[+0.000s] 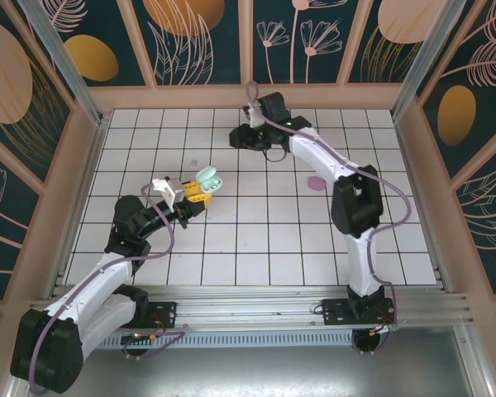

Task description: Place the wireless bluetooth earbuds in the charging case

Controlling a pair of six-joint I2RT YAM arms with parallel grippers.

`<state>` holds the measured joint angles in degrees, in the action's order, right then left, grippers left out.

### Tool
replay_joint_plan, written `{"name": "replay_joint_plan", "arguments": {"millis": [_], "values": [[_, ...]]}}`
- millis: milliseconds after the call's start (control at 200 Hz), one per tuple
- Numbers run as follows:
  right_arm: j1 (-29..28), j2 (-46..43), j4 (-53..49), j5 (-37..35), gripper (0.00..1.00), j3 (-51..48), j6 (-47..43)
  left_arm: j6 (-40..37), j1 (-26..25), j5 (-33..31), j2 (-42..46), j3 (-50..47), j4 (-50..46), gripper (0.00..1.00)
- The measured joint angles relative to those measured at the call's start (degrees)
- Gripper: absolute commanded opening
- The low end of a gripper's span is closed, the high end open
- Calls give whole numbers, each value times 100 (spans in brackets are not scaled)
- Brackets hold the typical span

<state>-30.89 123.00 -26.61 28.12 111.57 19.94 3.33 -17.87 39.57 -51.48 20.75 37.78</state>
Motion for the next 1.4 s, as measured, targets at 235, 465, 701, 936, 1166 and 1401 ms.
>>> {"name": "replay_joint_plan", "arguments": {"millis": [235, 465, 701, 936, 1166, 1401], "values": [[-374, 1766, -186, -170, 39, 2068, 299, 4, 52, -267, 13, 0, -186, 1], [-601, 2430, -44, -385, 41, 2319, 560, 90, 52, -278, -26, 0, -190, 1], [-874, 2743, 258, -1259, 41, 2612, 647, 170, 52, -262, -105, 0, -177, 1], [-1215, 2931, 750, -1902, 41, 2710, 802, 236, 52, -258, -92, 0, -179, 1], [-1298, 3193, 1019, -2135, 42, 2736, 916, 238, 63, -258, 26, 0, -186, 1], [-1303, 3331, 1137, -2251, 42, 2736, 916, 240, 63, -256, 50, 0, -199, 1]]}}
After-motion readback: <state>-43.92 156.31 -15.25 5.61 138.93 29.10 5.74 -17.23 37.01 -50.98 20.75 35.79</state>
